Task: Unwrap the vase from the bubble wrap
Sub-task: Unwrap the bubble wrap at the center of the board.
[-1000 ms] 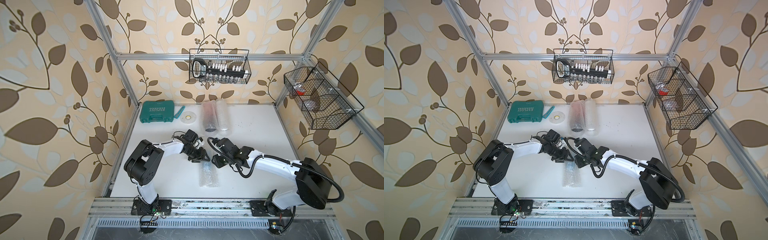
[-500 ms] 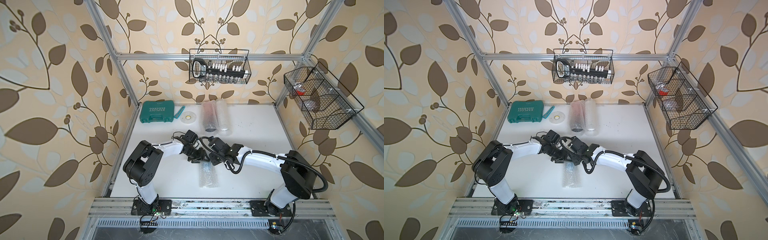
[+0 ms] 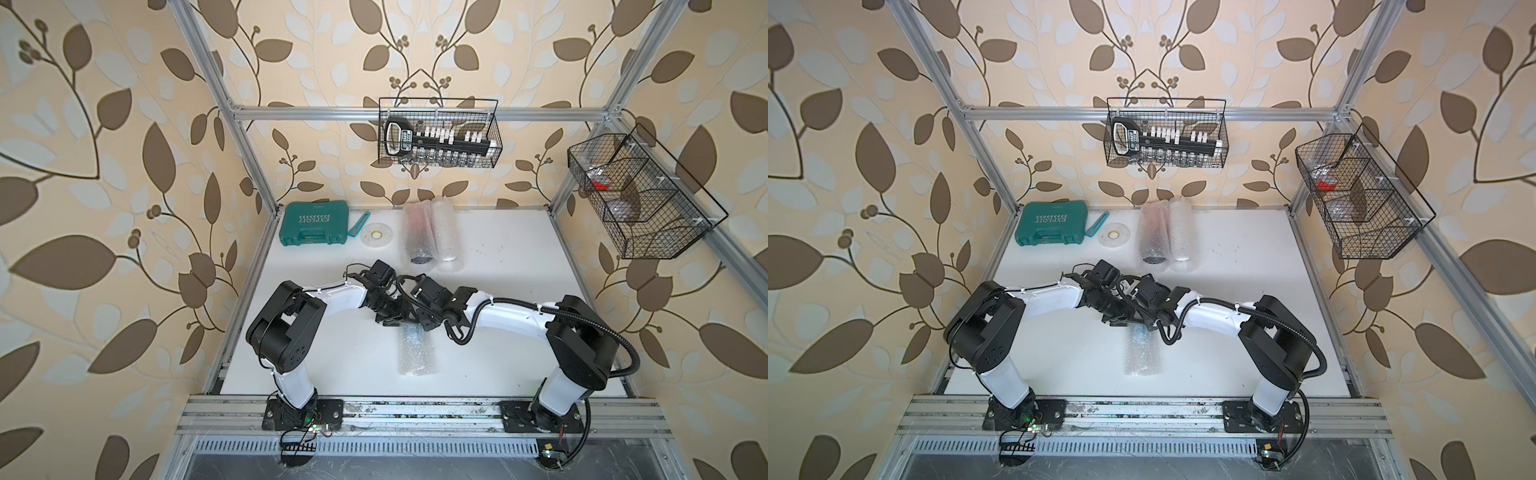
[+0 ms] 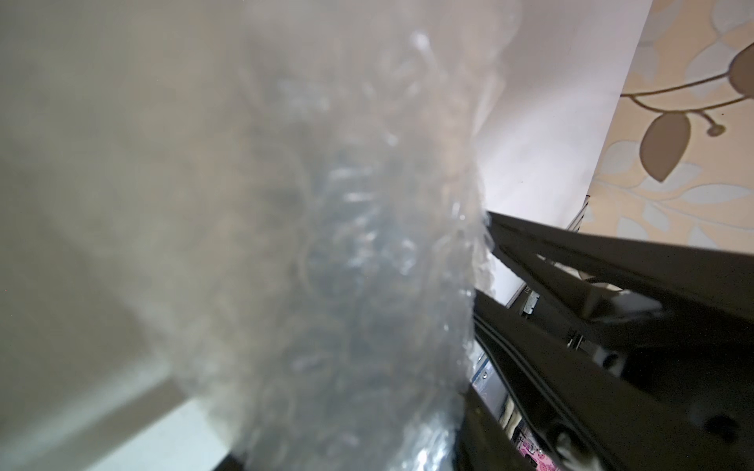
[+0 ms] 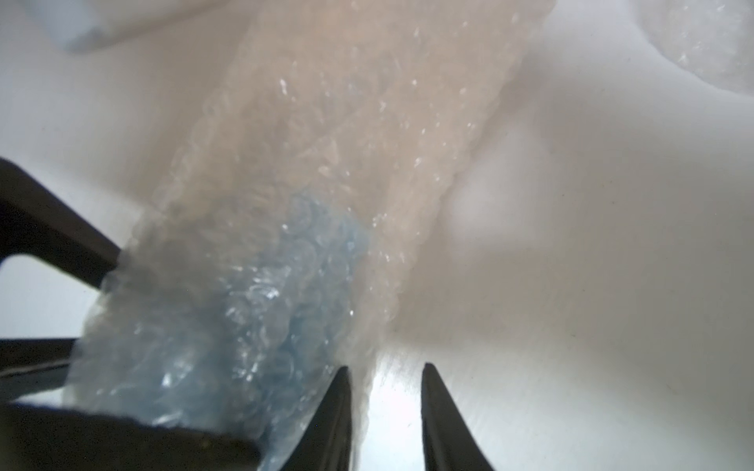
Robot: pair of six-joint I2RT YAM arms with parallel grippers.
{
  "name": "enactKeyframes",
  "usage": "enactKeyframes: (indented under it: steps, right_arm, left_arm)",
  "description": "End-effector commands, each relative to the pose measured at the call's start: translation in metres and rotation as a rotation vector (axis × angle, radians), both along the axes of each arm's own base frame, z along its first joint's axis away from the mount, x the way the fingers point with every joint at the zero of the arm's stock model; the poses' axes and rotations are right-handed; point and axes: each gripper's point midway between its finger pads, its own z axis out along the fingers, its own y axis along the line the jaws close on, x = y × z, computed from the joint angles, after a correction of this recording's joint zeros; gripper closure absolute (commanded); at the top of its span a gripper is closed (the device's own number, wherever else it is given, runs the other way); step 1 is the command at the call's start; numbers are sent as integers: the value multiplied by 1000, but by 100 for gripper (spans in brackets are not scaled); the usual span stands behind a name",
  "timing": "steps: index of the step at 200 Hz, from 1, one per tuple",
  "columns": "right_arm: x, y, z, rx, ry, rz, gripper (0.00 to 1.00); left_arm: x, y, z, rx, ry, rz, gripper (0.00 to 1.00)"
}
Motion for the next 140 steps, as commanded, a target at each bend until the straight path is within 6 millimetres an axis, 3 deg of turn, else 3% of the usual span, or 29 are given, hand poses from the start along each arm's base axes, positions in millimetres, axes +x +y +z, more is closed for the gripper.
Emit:
enactKeyframes:
  steps: [1, 50, 140]
  right_arm:
    - [11, 5, 8, 2, -46, -35, 72]
    - [31, 10, 16, -3, -122, -68, 71]
    - [46, 9, 5, -93, -134, -84, 71]
  left_arm:
    - [-13, 4, -1, 25, 27, -9, 51]
    - [-16, 4, -2, 27, 36, -12, 51]
    - [-17, 8, -6, 48, 36, -4, 51]
